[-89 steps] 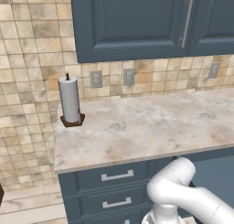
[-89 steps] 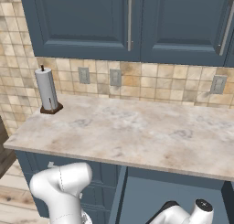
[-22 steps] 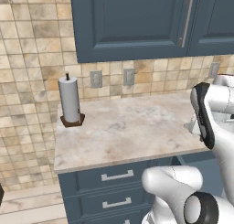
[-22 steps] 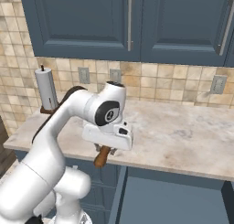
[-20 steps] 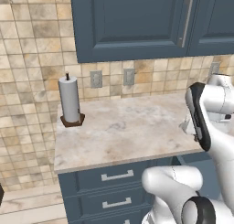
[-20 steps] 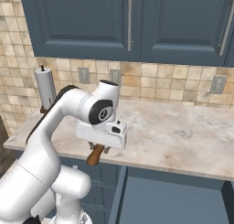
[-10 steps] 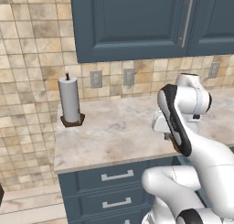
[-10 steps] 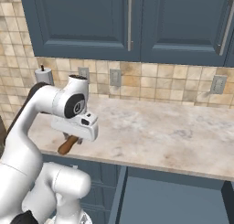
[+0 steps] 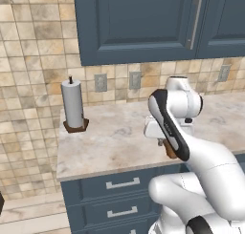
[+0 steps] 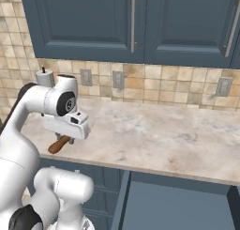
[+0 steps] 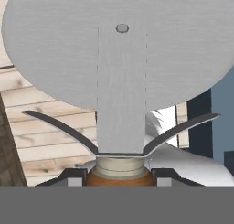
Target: Take the pizza cutter from the drawer on the right and place it on the dining counter for cutting.
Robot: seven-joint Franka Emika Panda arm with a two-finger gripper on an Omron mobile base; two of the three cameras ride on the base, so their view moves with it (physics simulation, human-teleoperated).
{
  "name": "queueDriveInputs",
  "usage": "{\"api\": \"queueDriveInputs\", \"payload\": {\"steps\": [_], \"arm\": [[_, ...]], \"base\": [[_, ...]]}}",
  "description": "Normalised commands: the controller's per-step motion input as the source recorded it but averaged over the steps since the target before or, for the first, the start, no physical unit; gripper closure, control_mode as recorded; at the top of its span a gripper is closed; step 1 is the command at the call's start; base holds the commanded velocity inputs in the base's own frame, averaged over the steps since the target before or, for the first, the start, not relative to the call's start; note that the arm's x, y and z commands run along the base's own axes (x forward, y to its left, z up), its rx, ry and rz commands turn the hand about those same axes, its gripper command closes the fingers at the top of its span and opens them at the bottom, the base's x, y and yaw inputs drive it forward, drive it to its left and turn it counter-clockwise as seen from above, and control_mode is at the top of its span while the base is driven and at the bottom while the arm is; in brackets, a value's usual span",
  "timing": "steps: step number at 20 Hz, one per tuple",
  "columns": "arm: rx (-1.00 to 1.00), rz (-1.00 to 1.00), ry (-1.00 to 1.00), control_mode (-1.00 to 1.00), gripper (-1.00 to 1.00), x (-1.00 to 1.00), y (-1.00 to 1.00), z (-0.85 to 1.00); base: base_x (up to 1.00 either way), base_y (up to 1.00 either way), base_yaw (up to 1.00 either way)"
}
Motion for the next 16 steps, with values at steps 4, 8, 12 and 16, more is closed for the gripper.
{"api": "queueDriveInputs", "payload": {"steps": [4, 8, 12, 16], "arm": [[-0.1, 0.03, 0.0, -1.0, 1.0, 0.19, 0.18, -0.13], [-0.15, 0.01, 0.0, -1.0, 1.0, 0.19, 0.35, -0.01], [-0.03, 0.01, 0.0, -1.0, 1.0, 0.0, 0.03, 0.0], [0.0, 0.0, 0.0, -1.0, 1.0, 0.0, -0.04, 0.0]], "base": [[0.0, 0.0, 0.0], [0.0, 0.0, 0.0], [0.0, 0.0, 0.0], [0.0, 0.0, 0.0]]}}
